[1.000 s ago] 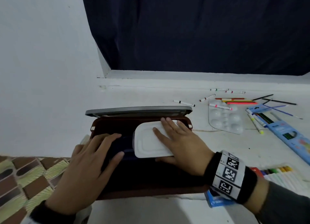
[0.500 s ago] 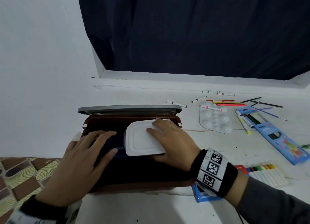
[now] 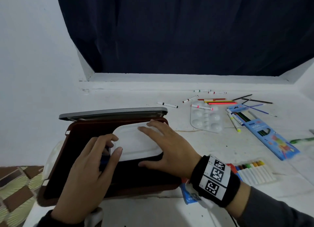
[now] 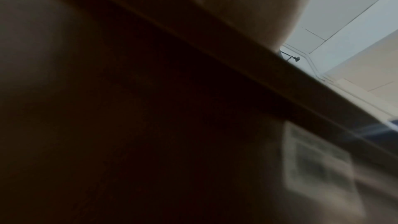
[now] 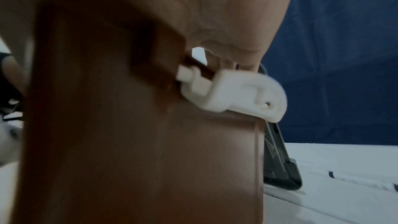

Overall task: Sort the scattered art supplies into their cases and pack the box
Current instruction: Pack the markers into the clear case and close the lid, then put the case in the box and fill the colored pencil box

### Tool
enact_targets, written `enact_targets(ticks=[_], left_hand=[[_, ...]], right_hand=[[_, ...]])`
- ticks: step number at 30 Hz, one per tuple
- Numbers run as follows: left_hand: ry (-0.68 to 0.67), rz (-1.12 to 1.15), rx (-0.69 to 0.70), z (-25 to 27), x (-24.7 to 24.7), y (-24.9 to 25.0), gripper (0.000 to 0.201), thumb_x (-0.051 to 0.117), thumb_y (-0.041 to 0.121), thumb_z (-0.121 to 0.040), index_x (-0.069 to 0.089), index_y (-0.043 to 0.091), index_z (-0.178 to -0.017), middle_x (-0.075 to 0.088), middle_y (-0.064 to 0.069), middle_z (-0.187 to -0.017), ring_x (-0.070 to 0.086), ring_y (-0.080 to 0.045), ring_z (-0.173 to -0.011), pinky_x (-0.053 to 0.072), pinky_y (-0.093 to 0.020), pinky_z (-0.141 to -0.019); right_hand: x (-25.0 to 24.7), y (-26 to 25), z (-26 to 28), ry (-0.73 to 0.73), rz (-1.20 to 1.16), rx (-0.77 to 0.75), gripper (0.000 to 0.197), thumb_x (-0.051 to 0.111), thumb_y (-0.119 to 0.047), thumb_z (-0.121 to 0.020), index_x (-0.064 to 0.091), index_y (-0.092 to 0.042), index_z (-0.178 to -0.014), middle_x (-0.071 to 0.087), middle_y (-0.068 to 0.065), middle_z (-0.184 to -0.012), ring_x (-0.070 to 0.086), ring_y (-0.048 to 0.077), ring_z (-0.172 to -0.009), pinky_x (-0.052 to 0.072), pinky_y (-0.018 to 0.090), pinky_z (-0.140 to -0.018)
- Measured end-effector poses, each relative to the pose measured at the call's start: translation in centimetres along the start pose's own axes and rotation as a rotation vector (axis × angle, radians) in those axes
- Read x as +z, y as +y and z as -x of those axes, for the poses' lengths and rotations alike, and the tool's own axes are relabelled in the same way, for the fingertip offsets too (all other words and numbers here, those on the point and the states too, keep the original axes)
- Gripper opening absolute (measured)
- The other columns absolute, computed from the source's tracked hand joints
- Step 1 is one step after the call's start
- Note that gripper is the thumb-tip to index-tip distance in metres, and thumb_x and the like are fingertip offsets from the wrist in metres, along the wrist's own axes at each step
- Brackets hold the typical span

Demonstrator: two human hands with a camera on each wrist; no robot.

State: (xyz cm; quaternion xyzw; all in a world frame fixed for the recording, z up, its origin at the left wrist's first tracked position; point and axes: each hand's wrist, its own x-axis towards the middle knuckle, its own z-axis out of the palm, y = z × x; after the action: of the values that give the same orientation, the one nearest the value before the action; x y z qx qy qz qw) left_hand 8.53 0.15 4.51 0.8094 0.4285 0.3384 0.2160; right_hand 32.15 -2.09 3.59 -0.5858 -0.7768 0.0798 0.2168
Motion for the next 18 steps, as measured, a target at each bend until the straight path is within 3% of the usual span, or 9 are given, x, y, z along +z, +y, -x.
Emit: enact_targets(ticks=[2, 4, 8, 13, 15, 18], left_hand=[[0.052, 0.050, 0.004, -0.1, 0.7, 0.9, 0.014, 0.056, 0.033, -0.094, 0.054, 0.031, -0.108, 0.056, 0.015, -0.093, 0.058, -0.011, -0.089, 0.044, -0.013, -0.071], [0.073, 0.079, 0.022, -0.2, 1.6, 1.9, 0.009, 0.055, 0.038, -0.099, 0.053, 0.031, -0.104, 0.056, 0.012, -0.088, 0.058, -0.011, -0.086, 0.042, -0.009, -0.070], [0.044, 0.155, 0.052, -0.3, 4.1, 5.0, 0.021, 0.048, 0.049, -0.090, 0.053, 0.033, -0.103, 0.058, 0.005, -0.081, 0.057, -0.013, -0.071, 0.041, -0.013, -0.062], [-0.001, 0.208, 0.060, -1.2, 8.7, 10.2, 0.009, 0.058, 0.032, -0.096, 0.053, 0.033, -0.104, 0.055, 0.000, -0.063, 0.052, -0.015, -0.049, 0.040, -0.017, -0.047], [-0.043, 0.241, 0.049, -1.6, 11.2, 12.9, 0.010, 0.054, 0.035, -0.098, 0.053, 0.032, -0.107, 0.057, -0.002, -0.064, 0.054, -0.016, -0.050, 0.044, -0.023, -0.047], [-0.141, 0.265, 0.009, -1.7, 16.0, 16.4, 0.021, 0.053, 0.037, -0.092, 0.053, 0.033, -0.113, 0.055, -0.001, -0.065, 0.050, -0.014, -0.055, 0.041, -0.022, -0.054]], right_hand=[[-0.7, 0.3, 1.2, 0.089, -0.075, 0.038, 0.085, 0.068, -0.064, -0.079, 0.031, -0.034, -0.150, 0.034, -0.006, -0.150, 0.027, 0.010, -0.143, 0.033, 0.033, -0.115], [-1.3, 1.1, 2.6, 0.178, -0.141, 0.074, 0.075, 0.068, -0.058, -0.082, 0.038, -0.030, -0.146, 0.041, -0.007, -0.142, 0.038, 0.010, -0.134, 0.037, 0.030, -0.111], [-3.2, 3.8, 6.3, 0.338, -0.257, 0.186, 0.041, 0.068, -0.040, -0.089, 0.047, -0.028, -0.122, 0.054, -0.010, -0.109, 0.053, 0.008, -0.104, 0.045, 0.026, -0.089], [-5.8, 9.4, 11.5, 0.356, -0.297, 0.276, 0.030, 0.065, -0.034, -0.090, 0.041, -0.035, -0.108, 0.054, -0.012, -0.087, 0.057, 0.011, -0.087, 0.049, 0.035, -0.079], [-7.0, 12.3, 13.8, 0.330, -0.302, 0.294, 0.029, 0.064, -0.034, -0.091, 0.042, -0.036, -0.109, 0.056, -0.011, -0.085, 0.058, 0.011, -0.084, 0.049, 0.035, -0.077], [-8.8, 17.2, 17.7, 0.285, -0.304, 0.308, 0.028, 0.064, -0.034, -0.092, 0.043, -0.038, -0.111, 0.057, -0.010, -0.083, 0.059, 0.011, -0.084, 0.050, 0.034, -0.074]])
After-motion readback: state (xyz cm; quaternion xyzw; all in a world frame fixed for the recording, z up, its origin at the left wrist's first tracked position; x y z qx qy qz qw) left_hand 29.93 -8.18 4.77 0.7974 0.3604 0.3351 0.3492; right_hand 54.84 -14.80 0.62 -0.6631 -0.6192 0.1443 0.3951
